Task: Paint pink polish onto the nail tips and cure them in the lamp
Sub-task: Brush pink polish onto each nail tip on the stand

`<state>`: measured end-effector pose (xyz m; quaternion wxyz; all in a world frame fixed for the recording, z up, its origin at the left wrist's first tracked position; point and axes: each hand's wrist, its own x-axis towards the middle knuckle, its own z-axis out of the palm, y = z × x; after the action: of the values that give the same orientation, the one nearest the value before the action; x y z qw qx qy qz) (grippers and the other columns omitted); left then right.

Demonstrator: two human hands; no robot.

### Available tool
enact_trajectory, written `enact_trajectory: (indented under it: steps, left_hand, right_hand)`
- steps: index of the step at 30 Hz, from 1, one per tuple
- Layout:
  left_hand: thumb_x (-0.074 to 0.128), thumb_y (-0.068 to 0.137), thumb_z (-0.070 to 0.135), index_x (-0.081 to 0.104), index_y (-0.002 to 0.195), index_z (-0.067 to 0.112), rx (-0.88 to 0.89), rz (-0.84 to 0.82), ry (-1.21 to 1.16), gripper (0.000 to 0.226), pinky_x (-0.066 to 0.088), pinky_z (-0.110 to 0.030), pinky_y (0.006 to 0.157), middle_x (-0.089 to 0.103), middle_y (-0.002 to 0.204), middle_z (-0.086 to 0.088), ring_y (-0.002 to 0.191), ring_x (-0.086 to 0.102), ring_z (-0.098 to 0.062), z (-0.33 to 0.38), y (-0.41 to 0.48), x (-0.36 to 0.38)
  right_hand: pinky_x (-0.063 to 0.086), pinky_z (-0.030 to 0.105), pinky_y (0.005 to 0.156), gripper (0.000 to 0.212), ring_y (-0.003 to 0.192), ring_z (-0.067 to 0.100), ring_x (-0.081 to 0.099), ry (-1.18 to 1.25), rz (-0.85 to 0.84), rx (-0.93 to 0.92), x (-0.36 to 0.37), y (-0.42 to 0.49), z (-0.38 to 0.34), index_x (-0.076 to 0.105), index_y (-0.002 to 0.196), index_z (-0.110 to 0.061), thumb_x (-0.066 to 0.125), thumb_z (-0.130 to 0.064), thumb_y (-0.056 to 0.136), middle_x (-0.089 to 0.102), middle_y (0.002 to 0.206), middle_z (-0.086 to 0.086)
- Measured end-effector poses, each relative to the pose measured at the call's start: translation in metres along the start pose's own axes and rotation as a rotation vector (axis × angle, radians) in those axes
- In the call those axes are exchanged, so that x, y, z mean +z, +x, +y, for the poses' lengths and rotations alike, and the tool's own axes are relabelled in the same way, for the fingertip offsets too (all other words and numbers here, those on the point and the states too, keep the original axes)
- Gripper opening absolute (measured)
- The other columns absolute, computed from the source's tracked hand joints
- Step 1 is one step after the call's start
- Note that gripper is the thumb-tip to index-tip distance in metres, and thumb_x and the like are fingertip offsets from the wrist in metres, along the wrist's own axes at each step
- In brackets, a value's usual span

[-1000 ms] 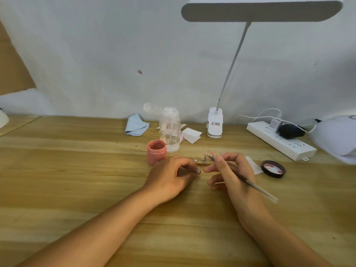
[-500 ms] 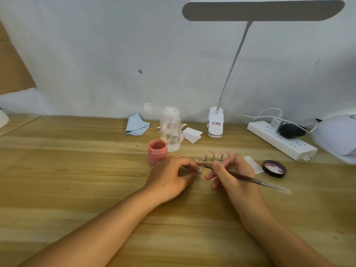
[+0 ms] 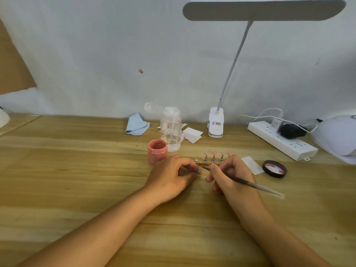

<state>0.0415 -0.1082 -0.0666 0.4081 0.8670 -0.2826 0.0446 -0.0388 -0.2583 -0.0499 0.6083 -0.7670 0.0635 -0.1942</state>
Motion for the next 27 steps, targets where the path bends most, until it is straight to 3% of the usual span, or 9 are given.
enact_trajectory:
  steps: [8,11,15,22,25,27]
  left_hand:
    - [0.073,0.084,0.025,0.067,0.076,0.044,-0.003,0.000,0.005,0.022,0.032,-0.017,0.056,0.065,0.081,0.019,0.057,0.052,0.008,0.0009,-0.0003,-0.0009]
    - [0.073,0.084,0.024,0.065,0.073,0.045,-0.001,0.001,0.006,0.025,0.033,-0.018,0.056,0.066,0.081,0.019,0.056,0.051,0.008,0.0008,-0.0001,-0.0007]
    - [0.073,0.084,0.025,0.064,0.073,0.046,0.005,0.004,0.003,0.026,0.034,-0.019,0.057,0.068,0.085,0.019,0.056,0.052,0.008,0.0015,0.0013,-0.0006]
    - [0.074,0.083,0.025,0.063,0.070,0.047,0.004,0.011,0.011,0.028,0.034,-0.019,0.057,0.065,0.079,0.023,0.056,0.052,0.008,0.0002,0.0005,-0.0012]
    - [0.074,0.083,0.024,0.064,0.071,0.047,0.002,0.007,0.010,0.028,0.033,-0.018,0.056,0.066,0.079,0.023,0.056,0.052,0.008,0.0000,0.0002,-0.0007]
    - [0.075,0.083,0.024,0.064,0.071,0.047,0.003,0.007,0.012,0.028,0.034,-0.018,0.057,0.065,0.079,0.024,0.056,0.052,0.009,0.0005,0.0002,-0.0007]
  right_hand:
    - [0.044,0.017,0.047,0.019,0.045,0.006,0.054,-0.026,-0.012,-0.003,0.0011,-0.0008,-0.0014,0.048,0.080,-0.009,0.065,-0.012,0.090,0.071,0.068,0.007]
    - [0.045,0.027,0.053,0.021,0.048,0.004,0.055,-0.063,-0.017,-0.003,0.0018,-0.0015,-0.0024,0.049,0.079,-0.012,0.068,-0.016,0.086,0.072,0.068,0.005]
    - [0.049,0.040,0.065,0.022,0.062,0.017,0.056,-0.101,0.014,0.013,0.0016,-0.0012,-0.0040,0.050,0.079,-0.017,0.071,-0.023,0.081,0.071,0.075,0.008]
    - [0.048,0.036,0.064,0.020,0.063,0.025,0.058,-0.131,0.018,0.015,0.0024,-0.0001,-0.0041,0.051,0.081,-0.014,0.071,-0.019,0.083,0.071,0.076,0.011]
    - [0.045,0.034,0.062,0.021,0.055,0.014,0.053,-0.124,0.024,0.003,0.0024,-0.0010,-0.0032,0.051,0.079,-0.014,0.070,-0.019,0.084,0.071,0.073,0.010]
    - [0.045,0.035,0.061,0.021,0.055,0.015,0.052,-0.120,0.032,-0.004,0.0022,-0.0011,-0.0026,0.050,0.078,-0.013,0.069,-0.018,0.085,0.071,0.073,0.011]
